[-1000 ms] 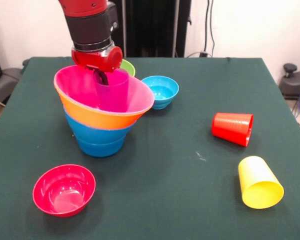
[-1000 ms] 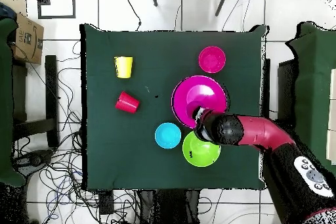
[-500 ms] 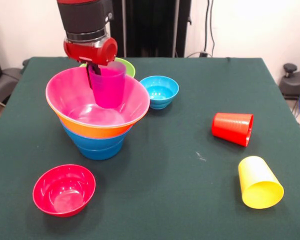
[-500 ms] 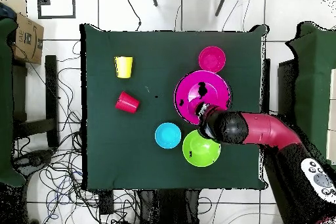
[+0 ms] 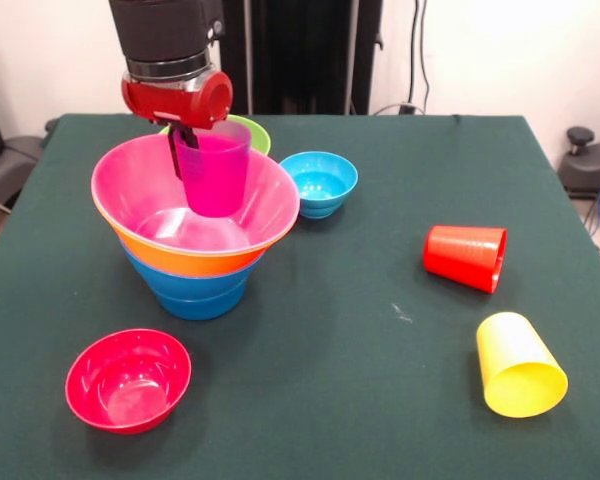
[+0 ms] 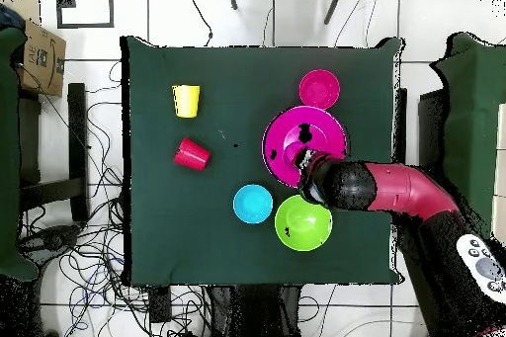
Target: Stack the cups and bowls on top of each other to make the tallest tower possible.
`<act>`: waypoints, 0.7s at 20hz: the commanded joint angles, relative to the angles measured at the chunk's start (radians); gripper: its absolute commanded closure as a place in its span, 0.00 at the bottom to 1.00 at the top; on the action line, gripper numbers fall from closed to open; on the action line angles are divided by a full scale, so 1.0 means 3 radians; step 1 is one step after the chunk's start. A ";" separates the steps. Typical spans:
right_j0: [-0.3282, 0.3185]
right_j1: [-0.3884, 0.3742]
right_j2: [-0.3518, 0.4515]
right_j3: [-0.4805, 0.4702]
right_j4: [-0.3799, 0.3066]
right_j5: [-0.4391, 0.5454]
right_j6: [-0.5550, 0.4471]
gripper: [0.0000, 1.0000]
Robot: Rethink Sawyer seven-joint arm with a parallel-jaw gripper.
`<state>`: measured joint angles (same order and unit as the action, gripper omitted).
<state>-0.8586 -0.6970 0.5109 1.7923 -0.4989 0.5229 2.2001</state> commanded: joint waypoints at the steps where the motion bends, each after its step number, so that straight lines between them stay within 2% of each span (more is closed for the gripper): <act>1: 0.0071 0.0102 0.0131 -0.0198 -0.0166 0.0309 -0.0604 1.00; 14: 0.0088 0.0149 0.0058 -0.0348 -0.0344 0.0258 -0.0679 1.00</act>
<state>-0.8586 -0.6923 0.5113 1.7617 -0.5003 0.5298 2.2001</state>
